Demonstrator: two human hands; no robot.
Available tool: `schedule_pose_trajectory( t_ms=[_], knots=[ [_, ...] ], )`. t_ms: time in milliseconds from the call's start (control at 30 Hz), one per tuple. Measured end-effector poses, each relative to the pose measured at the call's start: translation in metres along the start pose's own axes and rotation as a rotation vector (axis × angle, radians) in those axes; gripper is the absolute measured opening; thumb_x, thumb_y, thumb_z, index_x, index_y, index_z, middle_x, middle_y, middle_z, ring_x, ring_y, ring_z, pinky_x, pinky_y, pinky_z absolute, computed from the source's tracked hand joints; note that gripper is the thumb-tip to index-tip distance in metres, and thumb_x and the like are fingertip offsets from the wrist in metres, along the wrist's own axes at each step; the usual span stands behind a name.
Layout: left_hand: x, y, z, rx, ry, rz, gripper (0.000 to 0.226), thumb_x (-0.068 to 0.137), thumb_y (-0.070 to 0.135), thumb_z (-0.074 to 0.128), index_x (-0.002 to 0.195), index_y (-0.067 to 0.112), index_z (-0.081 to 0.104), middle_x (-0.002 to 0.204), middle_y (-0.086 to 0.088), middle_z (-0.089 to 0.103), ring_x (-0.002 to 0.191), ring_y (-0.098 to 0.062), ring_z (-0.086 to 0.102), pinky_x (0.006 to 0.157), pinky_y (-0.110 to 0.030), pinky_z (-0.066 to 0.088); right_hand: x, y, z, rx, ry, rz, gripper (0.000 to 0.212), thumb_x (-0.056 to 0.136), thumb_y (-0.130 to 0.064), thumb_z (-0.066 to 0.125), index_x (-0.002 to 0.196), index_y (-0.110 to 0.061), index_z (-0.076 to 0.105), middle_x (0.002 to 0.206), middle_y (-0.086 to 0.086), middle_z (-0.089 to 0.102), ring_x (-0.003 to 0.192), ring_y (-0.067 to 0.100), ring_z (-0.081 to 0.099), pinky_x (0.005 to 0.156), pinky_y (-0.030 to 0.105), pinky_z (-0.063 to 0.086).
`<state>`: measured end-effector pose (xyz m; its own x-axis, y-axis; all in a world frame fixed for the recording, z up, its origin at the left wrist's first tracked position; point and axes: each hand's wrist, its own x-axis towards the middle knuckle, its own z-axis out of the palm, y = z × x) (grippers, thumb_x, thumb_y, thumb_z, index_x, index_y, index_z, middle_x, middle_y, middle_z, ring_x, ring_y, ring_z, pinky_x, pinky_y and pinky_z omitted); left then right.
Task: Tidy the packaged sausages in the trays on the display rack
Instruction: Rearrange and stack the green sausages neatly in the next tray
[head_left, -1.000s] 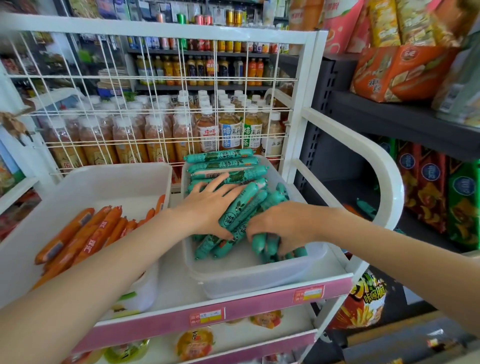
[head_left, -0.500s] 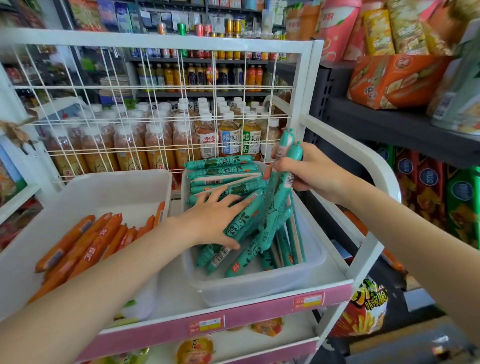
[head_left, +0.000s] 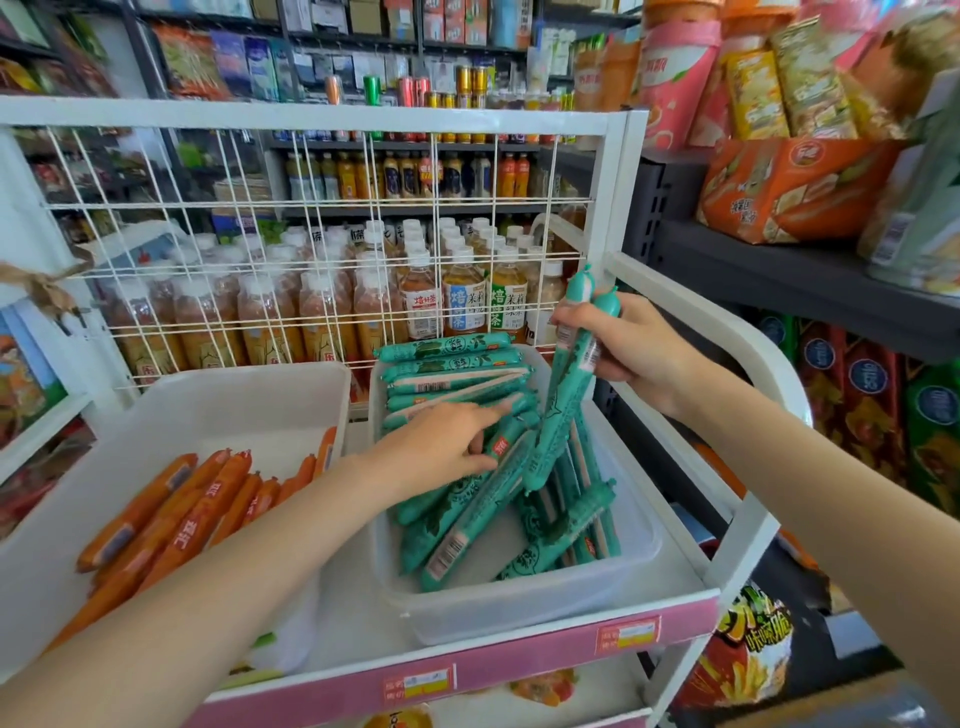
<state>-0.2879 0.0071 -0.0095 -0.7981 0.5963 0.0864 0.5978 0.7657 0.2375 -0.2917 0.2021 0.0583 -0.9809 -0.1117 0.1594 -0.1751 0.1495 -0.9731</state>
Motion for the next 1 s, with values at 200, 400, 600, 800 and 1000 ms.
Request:
schedule_pose_trajectory(
  t_ms=[200,400,600,800,1000],
  knots=[
    [0.0,0.001,-0.016,-0.666,0.117,-0.047,0.042,0.085,0.032,0.059,0.126,0.028,0.05,0.113,0.01,0.061,0.103,-0.003,0.058,0.096,-0.025,0.045,0.002,0.001,0.007,0.062,-0.036,-0.049,0.017,0.088,-0.017,0.058,0.096,-0.003,0.057,0.062,0.002,0.043,0.041,0.006,0.029,0.035,0.017,0.018],
    [0.0,0.014,-0.024,-0.988,0.123,-0.088,0.032,0.078,0.019,0.07,0.106,0.028,0.06,0.104,0.01,0.068,0.096,-0.004,0.065,0.088,-0.022,0.05,0.0,0.007,0.026,-0.016,-0.182,-0.131,0.013,0.088,-0.021,0.06,0.096,-0.012,0.056,0.065,0.0,0.055,0.045,0.011,0.041,0.038,0.018,0.032],
    [-0.005,-0.001,-0.031,-0.854,0.131,-0.139,0.02,0.077,0.015,0.07,0.095,0.022,0.064,0.089,0.011,0.068,0.084,-0.005,0.066,0.078,-0.017,0.053,0.001,0.0,0.017,0.009,-0.158,-0.191,0.012,0.082,-0.008,0.064,0.094,-0.009,0.062,0.081,0.009,0.064,0.049,0.015,0.056,0.05,0.024,0.051],
    [-0.009,-0.004,-0.032,-0.869,0.14,-0.117,0.025,0.077,0.015,0.07,0.098,0.027,0.063,0.092,0.014,0.068,0.092,-0.006,0.066,0.085,-0.021,0.052,0.005,-0.006,0.008,0.213,-0.199,-0.077,0.015,0.086,-0.013,0.056,0.089,-0.002,0.066,0.075,0.008,0.069,0.058,0.011,0.061,0.059,0.017,0.053],
    [-0.011,-0.002,-0.037,-0.911,0.122,-0.085,0.025,0.077,0.013,0.069,0.097,0.028,0.063,0.091,0.014,0.07,0.095,-0.007,0.066,0.084,-0.019,0.052,0.005,-0.013,0.009,0.338,-0.334,0.013,0.016,0.069,-0.026,0.068,0.077,-0.012,0.072,0.075,0.004,0.068,0.058,0.008,0.058,0.059,0.015,0.052]
  ],
)
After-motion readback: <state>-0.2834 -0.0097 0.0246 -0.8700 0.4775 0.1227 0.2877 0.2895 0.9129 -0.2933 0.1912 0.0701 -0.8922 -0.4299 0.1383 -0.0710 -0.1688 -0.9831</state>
